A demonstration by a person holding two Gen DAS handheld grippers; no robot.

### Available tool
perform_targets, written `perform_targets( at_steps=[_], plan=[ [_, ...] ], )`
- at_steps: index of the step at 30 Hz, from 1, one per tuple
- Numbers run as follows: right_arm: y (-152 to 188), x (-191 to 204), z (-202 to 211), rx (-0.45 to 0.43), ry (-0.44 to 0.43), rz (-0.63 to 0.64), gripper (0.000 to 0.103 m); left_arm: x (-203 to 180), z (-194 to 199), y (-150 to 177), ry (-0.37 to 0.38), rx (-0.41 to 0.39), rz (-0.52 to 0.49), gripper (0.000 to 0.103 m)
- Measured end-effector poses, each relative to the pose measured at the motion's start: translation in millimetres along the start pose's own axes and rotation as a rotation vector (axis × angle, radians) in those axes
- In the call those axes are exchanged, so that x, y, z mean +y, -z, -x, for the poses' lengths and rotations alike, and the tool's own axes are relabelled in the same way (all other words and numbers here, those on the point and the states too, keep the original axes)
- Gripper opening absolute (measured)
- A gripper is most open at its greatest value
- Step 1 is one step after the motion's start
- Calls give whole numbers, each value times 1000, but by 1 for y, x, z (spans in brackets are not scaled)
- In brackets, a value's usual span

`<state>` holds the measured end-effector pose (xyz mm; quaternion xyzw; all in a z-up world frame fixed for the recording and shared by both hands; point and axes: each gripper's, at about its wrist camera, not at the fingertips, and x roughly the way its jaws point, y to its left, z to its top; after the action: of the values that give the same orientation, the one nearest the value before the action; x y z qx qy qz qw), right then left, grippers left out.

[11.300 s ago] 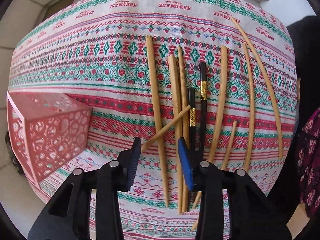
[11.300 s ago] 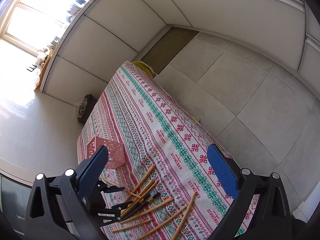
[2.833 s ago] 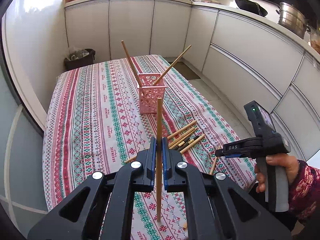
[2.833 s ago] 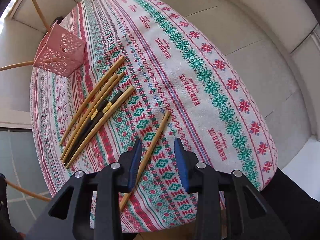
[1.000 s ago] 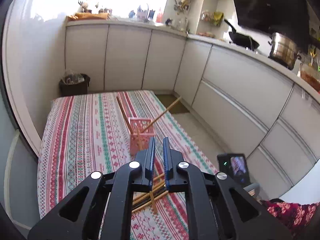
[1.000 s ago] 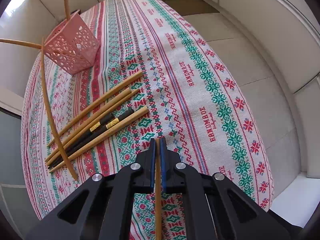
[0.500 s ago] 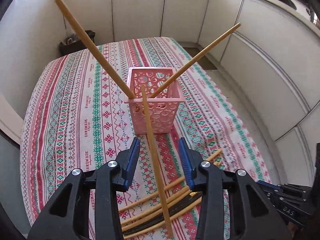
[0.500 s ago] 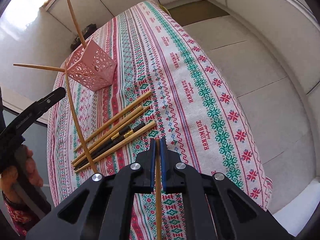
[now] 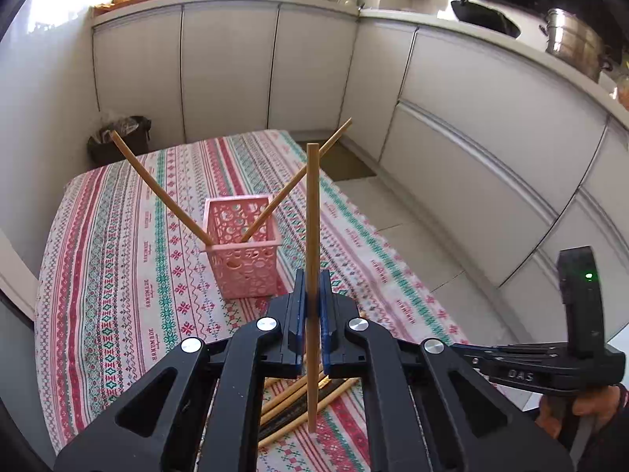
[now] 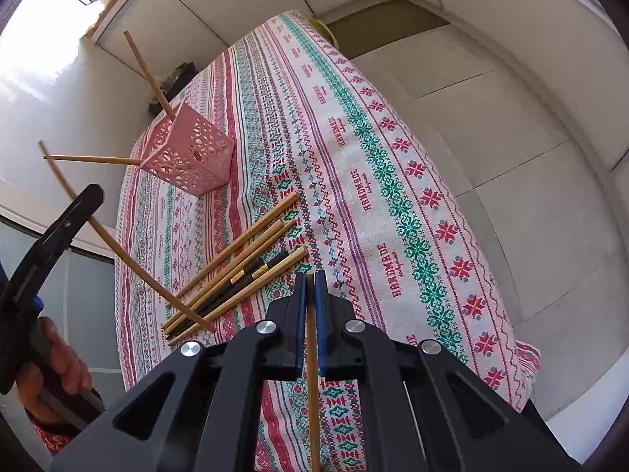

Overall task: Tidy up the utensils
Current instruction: 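Carry both chopsticks over the pink cup and open both tools to drop them in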

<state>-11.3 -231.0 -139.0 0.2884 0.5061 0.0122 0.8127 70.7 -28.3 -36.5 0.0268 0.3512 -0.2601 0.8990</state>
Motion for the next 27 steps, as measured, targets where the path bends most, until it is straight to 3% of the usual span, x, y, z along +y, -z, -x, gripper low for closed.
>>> perform_targets(
  at_steps=[4,15,27],
  plan=[
    [2,13,24,-66,-12,35,5,-7,22,-3,18,-71,2,5],
    [12,45,94,-217,-16,180,5,-11,73,-9,28,-168,7,5],
    [-11,72,158,-327,-71,244,5,-18,112,-56,-60,-234,-28,5]
  ],
)
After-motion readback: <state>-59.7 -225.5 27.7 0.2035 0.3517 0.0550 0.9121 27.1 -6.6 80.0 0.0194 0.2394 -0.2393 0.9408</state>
